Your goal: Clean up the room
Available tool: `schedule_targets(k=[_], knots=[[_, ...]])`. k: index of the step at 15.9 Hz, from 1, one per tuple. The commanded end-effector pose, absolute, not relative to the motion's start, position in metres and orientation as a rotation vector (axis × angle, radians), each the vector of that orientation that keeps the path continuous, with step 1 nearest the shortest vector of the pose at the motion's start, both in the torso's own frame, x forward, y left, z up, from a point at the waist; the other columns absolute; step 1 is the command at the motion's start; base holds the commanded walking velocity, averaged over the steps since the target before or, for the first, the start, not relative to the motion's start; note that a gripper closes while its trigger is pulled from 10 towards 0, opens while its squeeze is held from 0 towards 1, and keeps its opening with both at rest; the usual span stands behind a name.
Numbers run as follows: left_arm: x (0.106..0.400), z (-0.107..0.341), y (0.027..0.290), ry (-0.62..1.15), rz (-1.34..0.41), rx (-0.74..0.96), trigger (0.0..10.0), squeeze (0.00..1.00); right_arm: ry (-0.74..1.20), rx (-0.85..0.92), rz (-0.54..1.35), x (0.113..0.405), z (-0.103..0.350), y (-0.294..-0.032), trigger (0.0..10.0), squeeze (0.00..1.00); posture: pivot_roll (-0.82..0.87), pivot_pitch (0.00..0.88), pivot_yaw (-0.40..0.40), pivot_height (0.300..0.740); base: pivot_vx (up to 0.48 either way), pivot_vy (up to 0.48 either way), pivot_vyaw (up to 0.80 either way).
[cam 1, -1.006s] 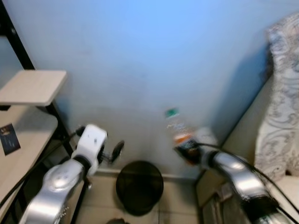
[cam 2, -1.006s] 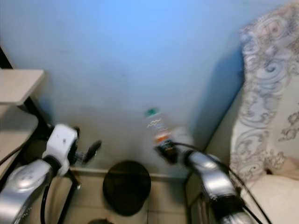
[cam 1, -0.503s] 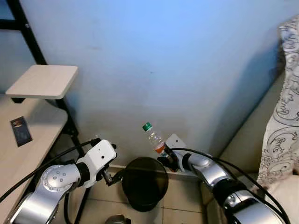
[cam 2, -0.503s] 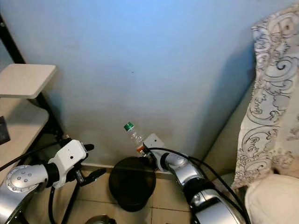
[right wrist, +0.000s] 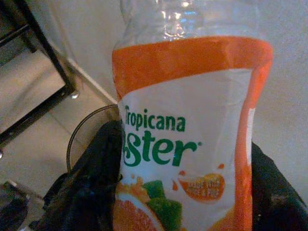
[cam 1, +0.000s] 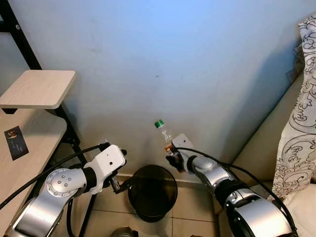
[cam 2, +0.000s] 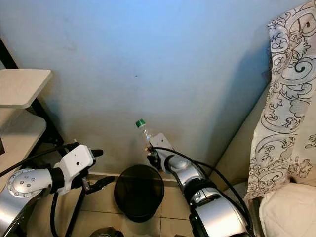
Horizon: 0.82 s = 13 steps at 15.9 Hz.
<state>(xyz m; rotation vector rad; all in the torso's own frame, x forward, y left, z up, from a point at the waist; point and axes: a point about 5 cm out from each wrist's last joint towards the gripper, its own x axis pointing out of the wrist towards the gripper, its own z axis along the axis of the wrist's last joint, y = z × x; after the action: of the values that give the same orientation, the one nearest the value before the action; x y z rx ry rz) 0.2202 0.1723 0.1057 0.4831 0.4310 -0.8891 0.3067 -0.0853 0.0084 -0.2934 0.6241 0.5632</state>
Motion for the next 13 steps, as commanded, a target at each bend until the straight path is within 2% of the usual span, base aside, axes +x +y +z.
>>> schedule_targets(k=[1,10,13], knots=[[0.2217,0.1054,0.1738,0.439,-0.893,0.489,10.0,0.00,0.606,-0.246,0.544,0.3113,0.0135,-0.0823,10.0,1.00,0.06,0.054,-0.006,0.740,0.000,0.000,0.00],[0.2228,0.1055,0.1744,0.440,-0.877,0.491,10.0,0.00,0.630,-0.187,0.575,0.3061,0.0097,-0.0742,10.0,1.00,0.07,0.044,-0.015,0.740,0.000,0.000,0.00],[0.2216,0.1048,0.1732,0.440,-0.870,0.487,10.0,0.00,0.583,-0.133,0.596,0.3047,0.0107,-0.0730,10.0,1.00,0.07,0.037,-0.011,0.740,0.000,0.000,0.00]])
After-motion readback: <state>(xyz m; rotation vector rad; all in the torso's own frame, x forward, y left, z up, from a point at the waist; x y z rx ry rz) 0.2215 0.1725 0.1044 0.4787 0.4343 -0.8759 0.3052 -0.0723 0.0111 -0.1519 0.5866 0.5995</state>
